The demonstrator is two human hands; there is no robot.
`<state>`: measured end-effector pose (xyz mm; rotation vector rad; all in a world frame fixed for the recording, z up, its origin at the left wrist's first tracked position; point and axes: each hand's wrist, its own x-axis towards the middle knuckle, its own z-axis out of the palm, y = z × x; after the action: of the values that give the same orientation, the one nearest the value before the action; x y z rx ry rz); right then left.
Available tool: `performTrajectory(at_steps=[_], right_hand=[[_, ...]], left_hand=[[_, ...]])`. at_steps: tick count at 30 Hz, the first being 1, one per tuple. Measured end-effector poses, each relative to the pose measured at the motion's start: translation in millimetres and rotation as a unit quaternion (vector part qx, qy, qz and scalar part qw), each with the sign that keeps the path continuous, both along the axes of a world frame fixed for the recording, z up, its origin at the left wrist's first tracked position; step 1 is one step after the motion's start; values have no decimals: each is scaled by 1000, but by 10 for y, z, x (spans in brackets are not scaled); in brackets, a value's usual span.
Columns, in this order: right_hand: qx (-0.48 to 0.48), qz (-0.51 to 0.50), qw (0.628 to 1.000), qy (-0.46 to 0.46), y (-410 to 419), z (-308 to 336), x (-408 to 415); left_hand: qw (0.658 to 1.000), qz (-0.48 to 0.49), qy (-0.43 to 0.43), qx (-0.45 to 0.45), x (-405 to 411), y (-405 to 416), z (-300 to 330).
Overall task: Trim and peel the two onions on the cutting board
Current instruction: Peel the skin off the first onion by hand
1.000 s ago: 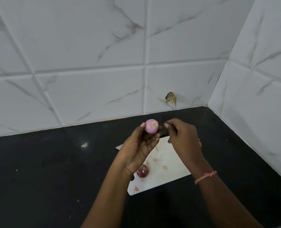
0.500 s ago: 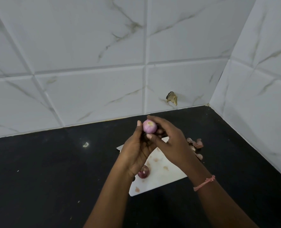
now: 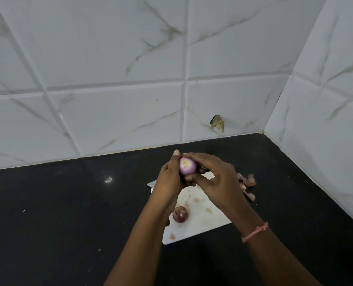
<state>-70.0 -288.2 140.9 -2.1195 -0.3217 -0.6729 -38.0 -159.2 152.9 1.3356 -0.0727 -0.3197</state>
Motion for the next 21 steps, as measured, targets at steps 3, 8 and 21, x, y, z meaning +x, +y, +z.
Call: performTrajectory(at_steps=[3, 8, 21], right_hand=[[57, 5, 998, 22, -2, -3, -3], [74, -11, 997, 3, -3, -71, -19], [11, -24, 999, -22, -16, -131, 35]], left_hand=[[1000, -21, 3, -6, -1, 23, -10], [998, -64, 6, -16, -21, 56, 6], [998, -57, 39, -15, 11, 8, -33]])
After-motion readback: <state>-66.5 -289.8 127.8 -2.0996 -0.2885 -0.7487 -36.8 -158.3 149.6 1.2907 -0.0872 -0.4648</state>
